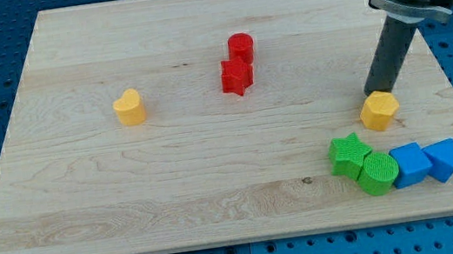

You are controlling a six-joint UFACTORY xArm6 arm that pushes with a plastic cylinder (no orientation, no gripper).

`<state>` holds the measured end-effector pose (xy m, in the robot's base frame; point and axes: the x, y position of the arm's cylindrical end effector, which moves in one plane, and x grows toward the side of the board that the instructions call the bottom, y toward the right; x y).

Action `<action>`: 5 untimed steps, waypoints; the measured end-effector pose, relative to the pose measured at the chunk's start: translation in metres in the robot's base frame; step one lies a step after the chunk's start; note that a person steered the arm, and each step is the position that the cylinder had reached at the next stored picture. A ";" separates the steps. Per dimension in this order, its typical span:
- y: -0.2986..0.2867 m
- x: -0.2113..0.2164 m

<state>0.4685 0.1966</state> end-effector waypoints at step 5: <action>-0.181 0.033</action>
<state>0.5010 0.0156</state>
